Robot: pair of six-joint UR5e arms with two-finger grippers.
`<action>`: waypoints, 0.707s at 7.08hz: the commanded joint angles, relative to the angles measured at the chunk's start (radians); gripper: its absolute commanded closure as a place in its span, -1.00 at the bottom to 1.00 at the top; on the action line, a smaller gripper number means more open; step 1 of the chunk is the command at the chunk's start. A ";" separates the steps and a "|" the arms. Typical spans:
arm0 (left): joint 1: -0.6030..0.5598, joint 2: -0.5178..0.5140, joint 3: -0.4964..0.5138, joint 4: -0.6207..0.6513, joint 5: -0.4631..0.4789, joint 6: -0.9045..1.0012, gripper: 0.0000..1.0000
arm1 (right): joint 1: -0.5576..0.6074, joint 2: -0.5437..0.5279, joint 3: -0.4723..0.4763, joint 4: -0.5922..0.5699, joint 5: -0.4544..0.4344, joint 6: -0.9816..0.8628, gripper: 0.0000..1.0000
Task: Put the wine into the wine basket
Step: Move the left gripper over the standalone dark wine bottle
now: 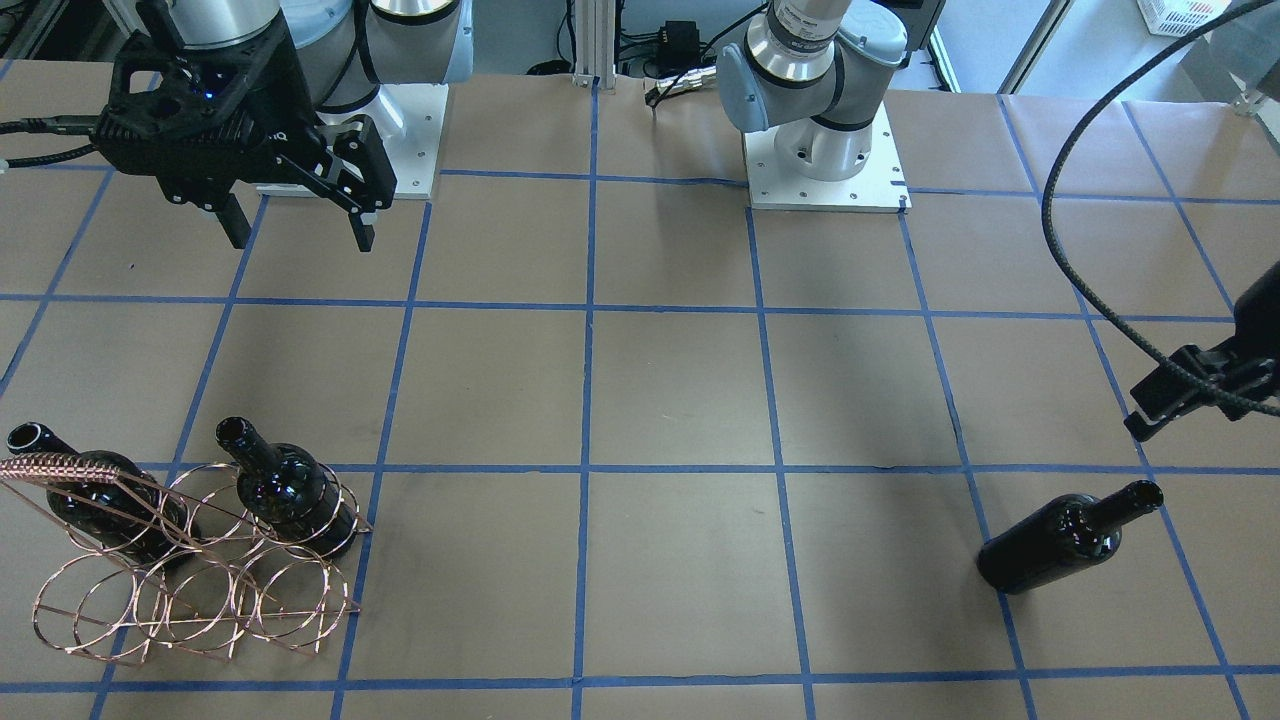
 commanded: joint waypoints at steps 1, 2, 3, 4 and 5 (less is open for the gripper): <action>0.002 -0.054 0.000 0.022 -0.009 0.115 -1.00 | 0.000 0.001 0.000 -0.001 0.000 0.000 -1.00; 0.002 -0.068 0.000 0.024 -0.012 0.118 -1.00 | 0.000 0.001 0.000 -0.001 0.000 0.000 -1.00; 0.002 -0.085 -0.001 0.033 -0.014 0.131 -1.00 | 0.000 0.001 0.000 -0.001 0.000 0.000 -1.00; 0.002 -0.105 -0.001 0.060 -0.015 0.133 -1.00 | 0.000 -0.001 0.000 -0.001 0.000 0.000 -1.00; 0.002 -0.115 -0.001 0.064 -0.015 0.133 -1.00 | 0.000 0.001 0.000 0.001 0.000 0.000 -1.00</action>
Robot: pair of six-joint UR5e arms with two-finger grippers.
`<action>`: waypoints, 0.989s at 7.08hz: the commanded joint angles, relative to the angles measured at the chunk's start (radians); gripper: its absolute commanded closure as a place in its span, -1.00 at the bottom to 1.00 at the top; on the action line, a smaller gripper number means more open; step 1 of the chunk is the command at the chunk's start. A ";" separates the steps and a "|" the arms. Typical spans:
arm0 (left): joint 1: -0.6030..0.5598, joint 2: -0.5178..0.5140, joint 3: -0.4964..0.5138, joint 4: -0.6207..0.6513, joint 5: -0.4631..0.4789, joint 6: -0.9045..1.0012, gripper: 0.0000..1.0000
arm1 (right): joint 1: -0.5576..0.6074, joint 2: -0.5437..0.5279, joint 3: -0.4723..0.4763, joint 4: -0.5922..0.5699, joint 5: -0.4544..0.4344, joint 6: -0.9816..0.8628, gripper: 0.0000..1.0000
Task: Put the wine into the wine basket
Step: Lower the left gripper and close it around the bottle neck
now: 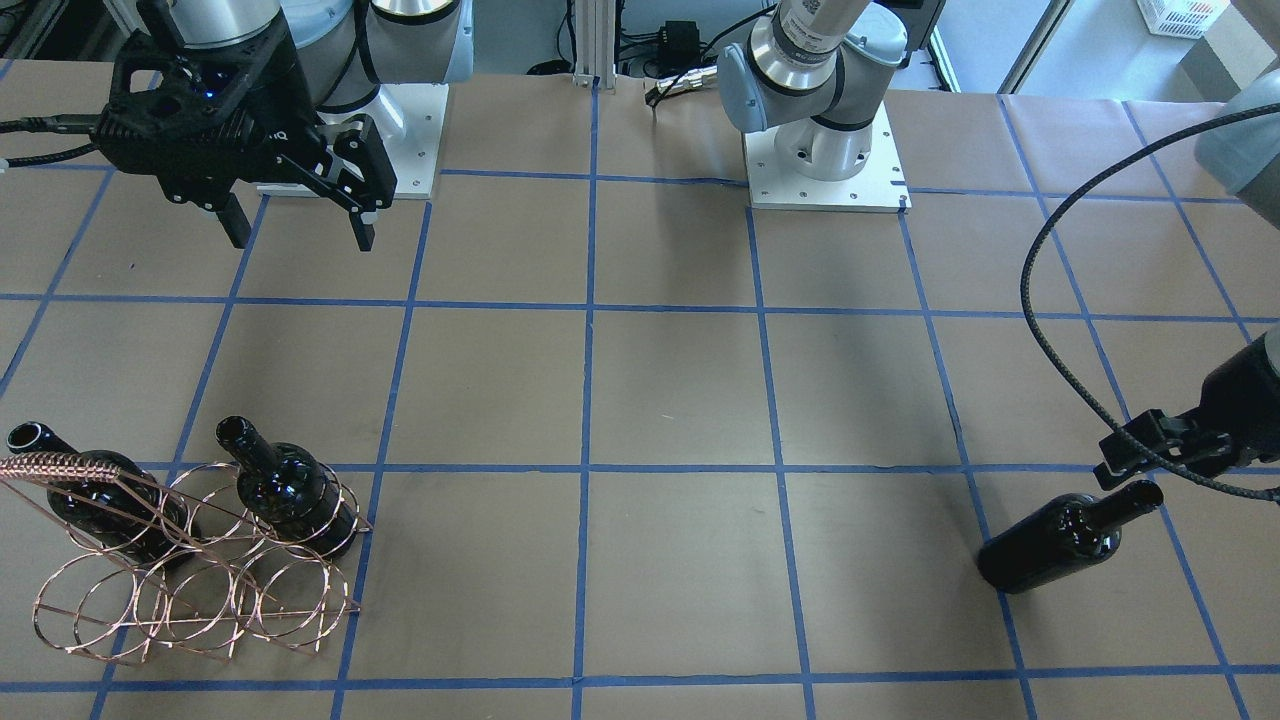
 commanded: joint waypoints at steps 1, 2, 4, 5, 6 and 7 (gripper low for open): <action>0.000 -0.036 0.000 0.023 -0.024 0.002 -1.00 | 0.000 -0.001 0.000 0.001 0.000 0.000 -1.00; 0.000 -0.052 0.000 0.035 -0.030 -0.002 -1.00 | 0.000 0.000 -0.002 0.001 0.000 0.000 -1.00; -0.014 -0.058 -0.003 0.032 -0.029 -0.011 -0.97 | 0.000 -0.001 0.000 0.001 0.000 0.000 -1.00; -0.014 -0.056 -0.003 0.024 -0.025 -0.011 -0.91 | 0.000 -0.003 0.001 0.001 0.000 0.000 -1.00; -0.014 -0.056 -0.003 0.024 -0.019 -0.005 -0.68 | 0.000 -0.003 0.001 0.001 0.000 0.000 -1.00; -0.014 -0.056 -0.003 0.023 -0.018 -0.005 -0.52 | 0.000 -0.003 0.001 0.001 0.000 0.000 -1.00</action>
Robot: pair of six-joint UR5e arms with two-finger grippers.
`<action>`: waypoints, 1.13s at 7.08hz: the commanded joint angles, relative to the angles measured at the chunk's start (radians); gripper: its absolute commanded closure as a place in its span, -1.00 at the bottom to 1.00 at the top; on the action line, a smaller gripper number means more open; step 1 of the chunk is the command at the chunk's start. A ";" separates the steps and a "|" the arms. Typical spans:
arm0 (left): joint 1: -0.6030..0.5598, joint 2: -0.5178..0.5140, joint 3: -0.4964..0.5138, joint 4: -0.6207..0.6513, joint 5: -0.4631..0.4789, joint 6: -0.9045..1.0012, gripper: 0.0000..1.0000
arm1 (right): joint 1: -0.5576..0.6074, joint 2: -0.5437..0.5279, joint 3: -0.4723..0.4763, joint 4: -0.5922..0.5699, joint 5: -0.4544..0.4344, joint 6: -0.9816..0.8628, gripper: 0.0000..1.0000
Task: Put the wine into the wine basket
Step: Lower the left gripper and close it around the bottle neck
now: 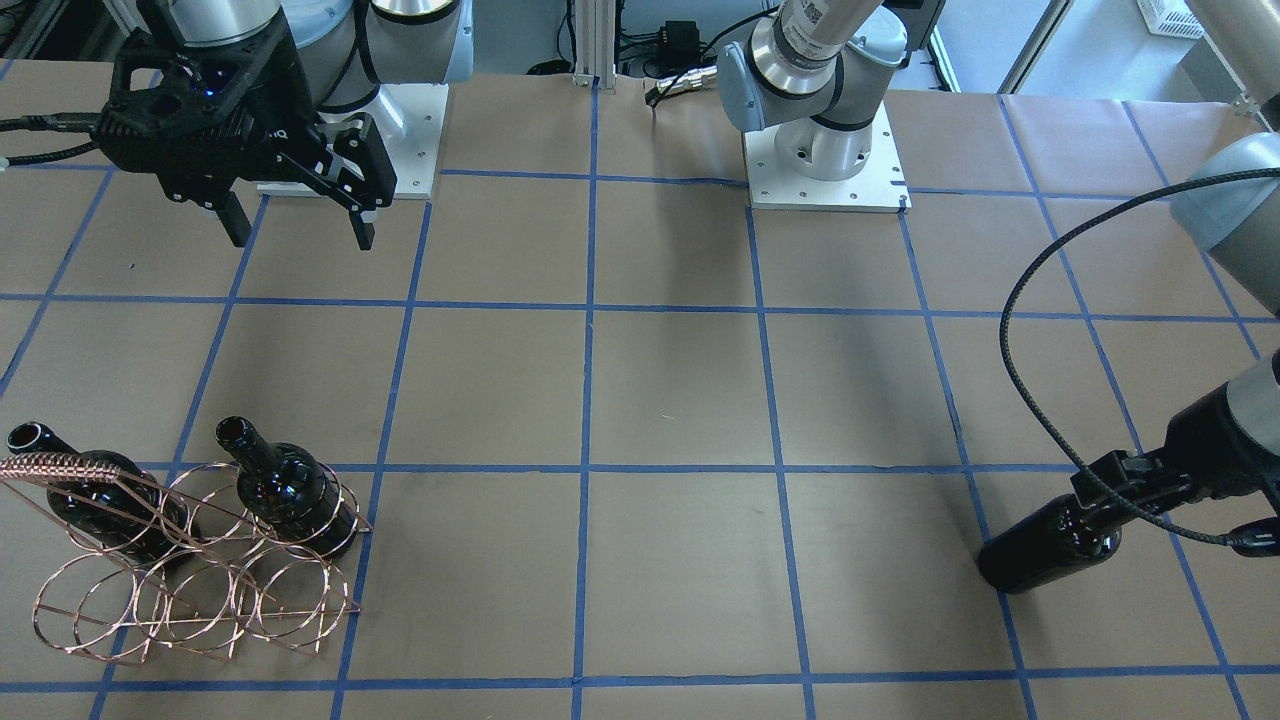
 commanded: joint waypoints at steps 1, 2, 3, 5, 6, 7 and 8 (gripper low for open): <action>0.000 0.000 0.000 -0.002 0.005 0.003 -0.42 | 0.000 0.000 0.000 0.000 0.000 0.000 -1.00; 0.000 0.001 -0.003 -0.002 0.005 0.002 -0.32 | 0.000 0.000 0.000 0.000 0.000 0.000 -1.00; 0.000 0.009 -0.006 -0.002 0.022 0.003 -0.14 | 0.000 0.000 0.000 0.000 0.000 0.000 -1.00; 0.000 0.017 -0.014 -0.013 0.037 0.002 0.07 | 0.000 0.000 0.000 0.000 0.000 0.000 -1.00; 0.001 0.032 -0.014 -0.075 0.039 0.005 0.36 | 0.000 0.000 0.000 0.000 0.000 0.000 -1.00; 0.001 0.032 -0.012 -0.074 0.039 0.005 0.42 | 0.000 0.000 0.002 0.000 0.000 0.000 -1.00; 0.001 0.032 -0.012 -0.074 0.039 0.005 0.49 | 0.000 0.000 0.002 0.000 0.000 0.000 -1.00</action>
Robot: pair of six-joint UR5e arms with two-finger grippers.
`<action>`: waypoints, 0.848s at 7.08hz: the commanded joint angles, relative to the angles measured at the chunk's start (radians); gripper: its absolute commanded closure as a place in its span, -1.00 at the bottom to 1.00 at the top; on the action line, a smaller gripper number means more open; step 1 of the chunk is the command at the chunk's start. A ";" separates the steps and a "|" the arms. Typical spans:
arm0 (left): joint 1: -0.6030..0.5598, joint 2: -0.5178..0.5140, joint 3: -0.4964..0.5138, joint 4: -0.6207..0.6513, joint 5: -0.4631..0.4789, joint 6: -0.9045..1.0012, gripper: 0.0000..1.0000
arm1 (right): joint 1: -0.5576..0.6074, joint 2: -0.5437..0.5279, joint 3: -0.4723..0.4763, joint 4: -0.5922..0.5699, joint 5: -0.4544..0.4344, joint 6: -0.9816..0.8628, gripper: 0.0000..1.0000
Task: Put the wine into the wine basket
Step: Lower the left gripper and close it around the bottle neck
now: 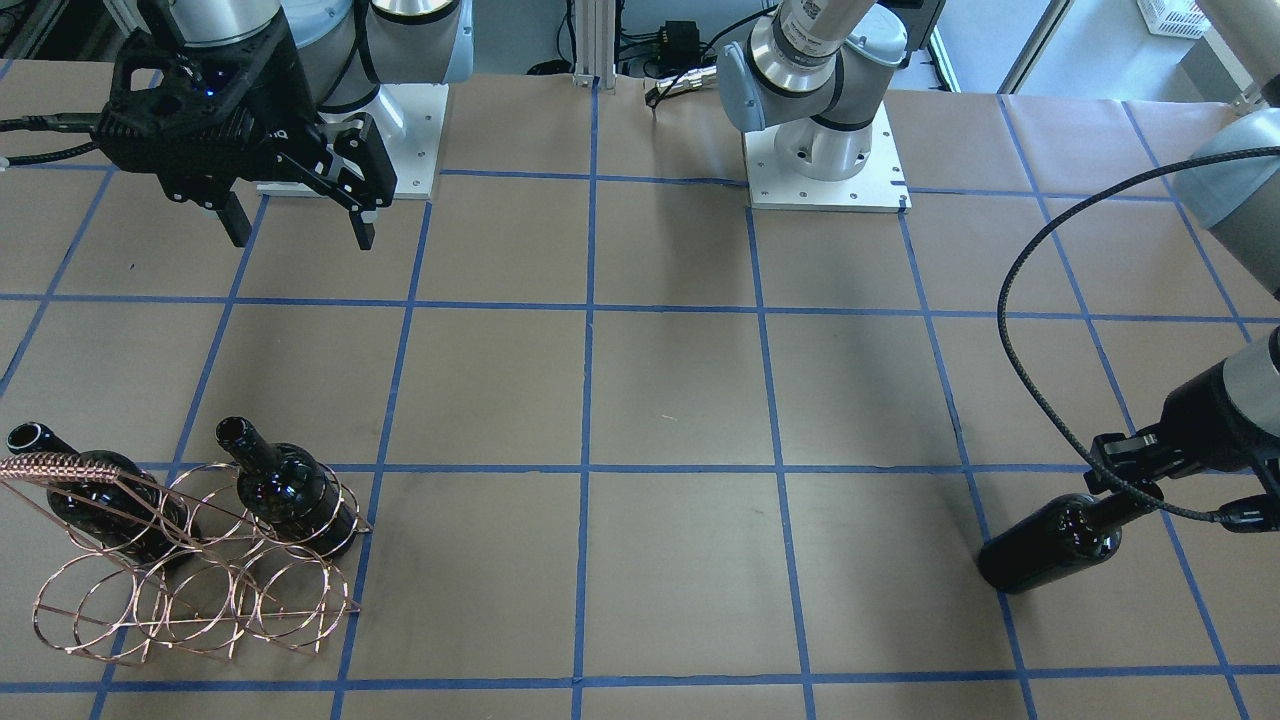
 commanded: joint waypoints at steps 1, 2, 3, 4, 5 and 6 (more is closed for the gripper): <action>0.000 0.009 0.000 -0.008 0.000 0.000 0.56 | 0.000 0.000 0.001 0.000 0.000 0.000 -1.00; -0.001 0.014 0.000 -0.011 0.000 0.000 0.64 | 0.000 0.000 0.001 0.000 0.000 0.000 -1.00; -0.001 0.014 0.000 -0.013 0.000 0.000 0.65 | 0.000 0.000 0.001 0.000 0.000 0.000 -1.00; -0.001 0.016 0.000 -0.013 0.000 -0.001 0.65 | 0.000 0.000 0.001 0.000 0.000 0.000 -1.00; 0.000 0.011 -0.001 -0.011 -0.001 -0.007 0.49 | 0.000 0.000 0.001 0.000 0.000 0.000 -1.00; 0.000 0.011 -0.003 -0.007 0.000 -0.009 0.19 | 0.000 0.000 0.001 0.000 0.000 0.000 -1.00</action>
